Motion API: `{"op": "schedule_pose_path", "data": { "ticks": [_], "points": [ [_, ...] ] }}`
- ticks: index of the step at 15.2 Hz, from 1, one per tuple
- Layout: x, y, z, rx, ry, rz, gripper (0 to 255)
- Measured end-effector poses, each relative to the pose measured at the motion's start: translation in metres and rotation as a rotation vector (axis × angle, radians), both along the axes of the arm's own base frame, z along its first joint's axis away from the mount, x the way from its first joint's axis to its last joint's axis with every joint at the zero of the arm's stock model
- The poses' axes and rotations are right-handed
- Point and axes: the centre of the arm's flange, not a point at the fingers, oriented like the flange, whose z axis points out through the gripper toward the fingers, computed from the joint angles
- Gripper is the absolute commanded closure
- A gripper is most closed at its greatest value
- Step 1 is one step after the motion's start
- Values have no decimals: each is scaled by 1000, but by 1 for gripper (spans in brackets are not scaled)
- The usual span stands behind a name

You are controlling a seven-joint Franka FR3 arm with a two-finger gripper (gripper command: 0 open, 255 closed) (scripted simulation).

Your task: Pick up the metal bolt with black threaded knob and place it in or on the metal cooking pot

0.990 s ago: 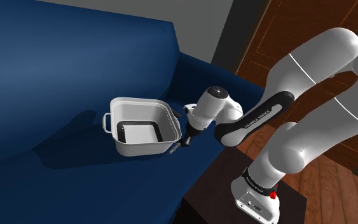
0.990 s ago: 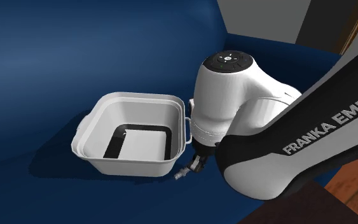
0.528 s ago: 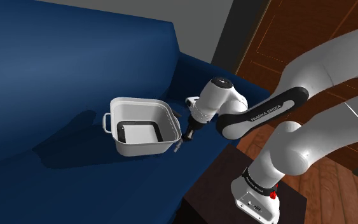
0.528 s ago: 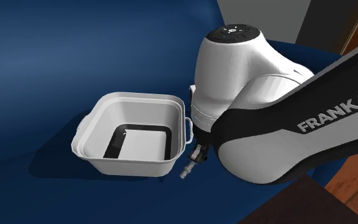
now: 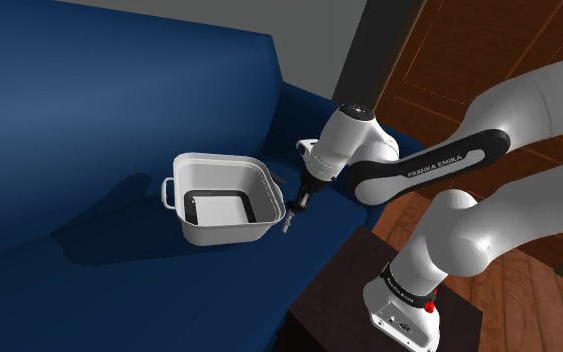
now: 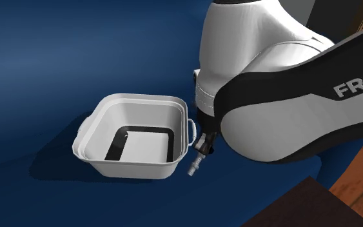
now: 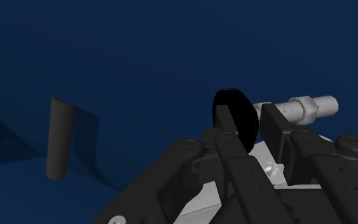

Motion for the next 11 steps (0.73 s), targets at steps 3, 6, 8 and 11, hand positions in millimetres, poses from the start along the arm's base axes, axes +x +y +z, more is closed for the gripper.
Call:
{"op": "schedule_pose_path", "data": {
  "ticks": [3, 6, 8, 11],
  "points": [
    [1, 1, 17, 1, -3, 0, 255],
    [-1, 0, 32, 2, -4, 1, 255],
    [0, 1, 45, 2, -5, 1, 255],
    [0, 2, 59, 2, -4, 1, 255]
  ]
}}
